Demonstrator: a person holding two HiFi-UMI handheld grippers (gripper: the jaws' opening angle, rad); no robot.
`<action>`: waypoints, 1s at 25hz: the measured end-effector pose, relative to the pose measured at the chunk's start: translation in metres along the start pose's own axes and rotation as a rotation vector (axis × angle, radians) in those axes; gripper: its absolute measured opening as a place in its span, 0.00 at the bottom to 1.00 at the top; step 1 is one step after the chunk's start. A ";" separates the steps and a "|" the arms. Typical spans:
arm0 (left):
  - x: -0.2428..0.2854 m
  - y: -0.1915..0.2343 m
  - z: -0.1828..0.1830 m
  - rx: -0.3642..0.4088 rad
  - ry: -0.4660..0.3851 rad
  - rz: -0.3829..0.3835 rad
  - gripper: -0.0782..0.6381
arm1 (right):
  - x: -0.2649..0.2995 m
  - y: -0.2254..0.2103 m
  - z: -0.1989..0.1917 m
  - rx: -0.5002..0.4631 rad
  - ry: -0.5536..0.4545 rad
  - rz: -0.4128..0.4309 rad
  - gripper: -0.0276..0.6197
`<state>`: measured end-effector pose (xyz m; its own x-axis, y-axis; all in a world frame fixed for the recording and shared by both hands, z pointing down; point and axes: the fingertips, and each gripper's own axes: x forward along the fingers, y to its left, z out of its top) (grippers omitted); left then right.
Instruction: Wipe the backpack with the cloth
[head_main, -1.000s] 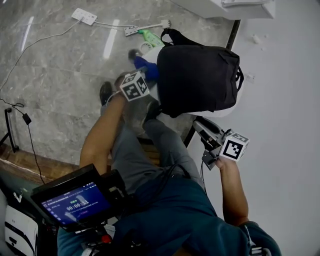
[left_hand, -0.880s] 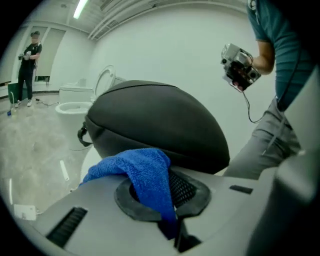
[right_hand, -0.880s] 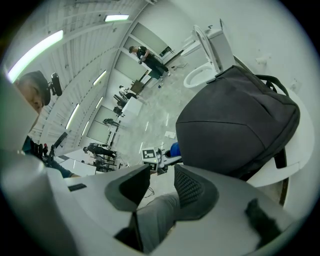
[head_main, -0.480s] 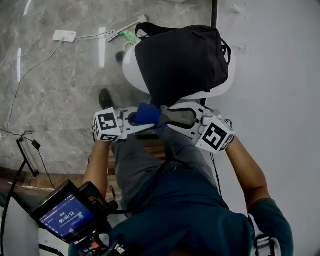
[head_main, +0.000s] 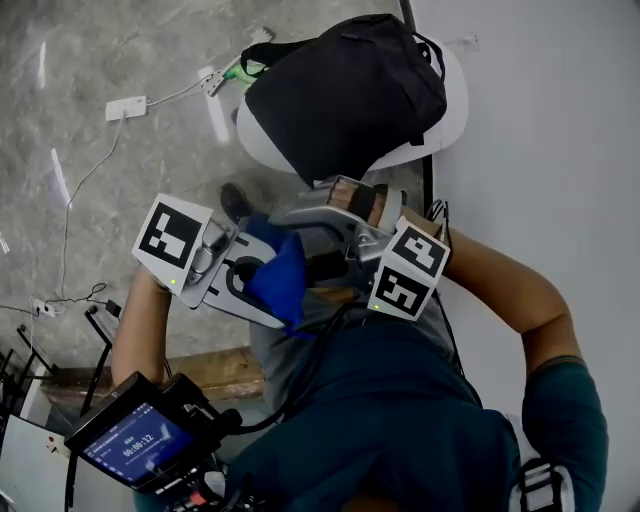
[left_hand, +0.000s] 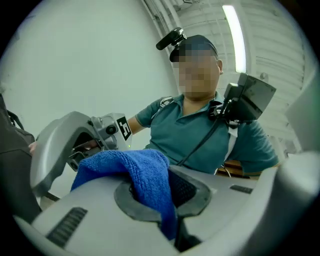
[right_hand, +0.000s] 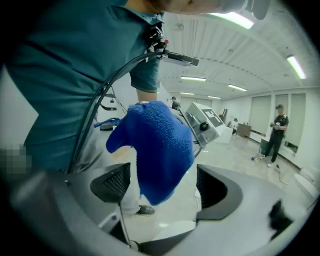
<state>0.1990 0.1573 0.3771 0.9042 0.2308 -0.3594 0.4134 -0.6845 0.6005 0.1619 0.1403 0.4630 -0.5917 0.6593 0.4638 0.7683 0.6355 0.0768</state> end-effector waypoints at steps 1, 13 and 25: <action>0.004 0.002 0.004 -0.015 0.014 -0.016 0.16 | -0.001 -0.003 0.002 0.013 -0.009 -0.032 0.66; -0.052 0.091 0.019 0.107 0.074 0.469 0.16 | -0.082 -0.034 -0.051 0.474 0.034 -0.520 0.09; -0.169 0.106 0.029 0.358 -0.433 1.356 0.16 | -0.216 0.034 -0.233 1.383 -0.149 -1.443 0.09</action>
<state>0.0864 0.0256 0.4805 0.4408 -0.8917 0.1031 -0.8145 -0.3491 0.4634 0.3734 -0.0743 0.5710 -0.5537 -0.5491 0.6260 -0.8316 0.4030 -0.3821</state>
